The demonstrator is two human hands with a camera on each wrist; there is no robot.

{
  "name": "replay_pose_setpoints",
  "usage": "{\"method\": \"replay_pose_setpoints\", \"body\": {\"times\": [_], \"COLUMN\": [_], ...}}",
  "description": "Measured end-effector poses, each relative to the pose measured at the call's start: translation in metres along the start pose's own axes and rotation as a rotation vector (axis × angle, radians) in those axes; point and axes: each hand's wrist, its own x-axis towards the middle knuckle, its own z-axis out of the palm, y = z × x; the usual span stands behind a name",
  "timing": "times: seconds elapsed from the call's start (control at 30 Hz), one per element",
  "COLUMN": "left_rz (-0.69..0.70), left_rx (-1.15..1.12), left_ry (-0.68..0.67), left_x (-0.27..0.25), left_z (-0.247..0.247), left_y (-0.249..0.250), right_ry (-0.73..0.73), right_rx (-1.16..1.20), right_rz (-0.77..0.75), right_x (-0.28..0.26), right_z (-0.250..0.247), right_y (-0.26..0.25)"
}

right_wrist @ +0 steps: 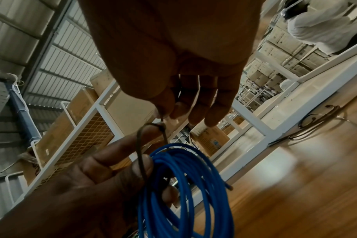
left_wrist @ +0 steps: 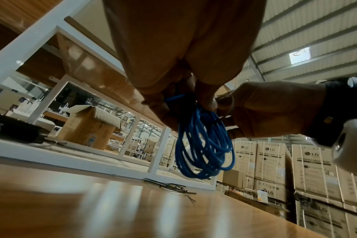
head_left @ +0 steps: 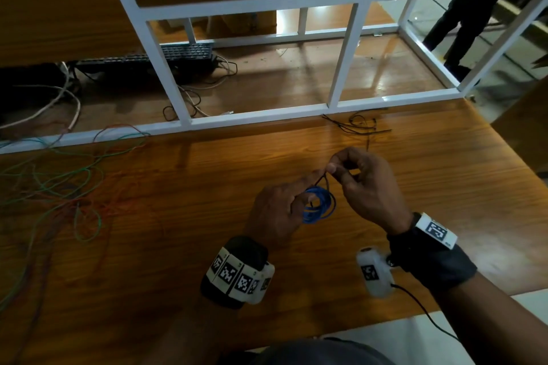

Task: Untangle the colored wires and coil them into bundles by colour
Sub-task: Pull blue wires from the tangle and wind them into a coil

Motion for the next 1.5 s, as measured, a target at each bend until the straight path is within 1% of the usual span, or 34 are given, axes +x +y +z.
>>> {"method": "replay_pose_setpoints", "body": {"times": [0.27, 0.37, 0.5, 0.57, 0.7, 0.83, 0.9, 1.0, 1.1, 1.17, 1.23, 1.37, 1.5], "left_rz": [0.013, 0.028, 0.011, -0.02, -0.071, -0.127, -0.131, -0.117, -0.148, -0.16, -0.151, -0.129, -0.129], "left_rx": [0.038, 0.075, 0.021, -0.047, -0.114, -0.204, -0.184, -0.066, -0.094, -0.142, -0.148, -0.05, 0.009], "left_ry": [-0.024, -0.017, -0.013, -0.01, 0.043, 0.089, 0.138, 0.214, 0.252, 0.274, 0.295, 0.314, 0.313], "left_x": [0.001, 0.001, -0.005, -0.007, -0.004, -0.002, -0.002, 0.0, 0.003, 0.006, 0.01, 0.012, 0.015], "left_z": [-0.004, -0.002, 0.005, 0.008, 0.007, 0.006, 0.008, 0.011, 0.014, 0.014, 0.013, 0.013, 0.018], "left_y": [0.002, 0.002, 0.002, 0.002, -0.002, -0.005, -0.006, -0.006, -0.002, 0.001, 0.002, -0.005, -0.009], "right_ry": [0.001, 0.039, 0.099, 0.098, 0.069, 0.028, 0.022, 0.039, 0.096, 0.172, 0.217, 0.249, 0.254], "right_rx": [0.005, 0.025, 0.071, 0.167, 0.46, 0.602, 0.623, 0.704, 0.808, 0.809, 0.797, 0.789, 0.788], "right_rz": [-0.003, 0.009, 0.026, 0.059, 0.113, 0.16, 0.169, 0.174, 0.18, 0.191, 0.192, 0.15, 0.156], "right_x": [0.004, 0.01, 0.02, 0.025, 0.025, 0.019, 0.017, 0.018, 0.019, 0.019, 0.019, 0.014, 0.014], "right_z": [-0.006, -0.015, -0.029, -0.033, -0.033, -0.022, -0.017, -0.012, -0.011, -0.012, -0.013, -0.013, -0.011], "right_y": [-0.005, -0.009, -0.01, -0.009, -0.012, -0.018, -0.018, -0.021, -0.023, -0.021, -0.018, -0.018, -0.015]}}
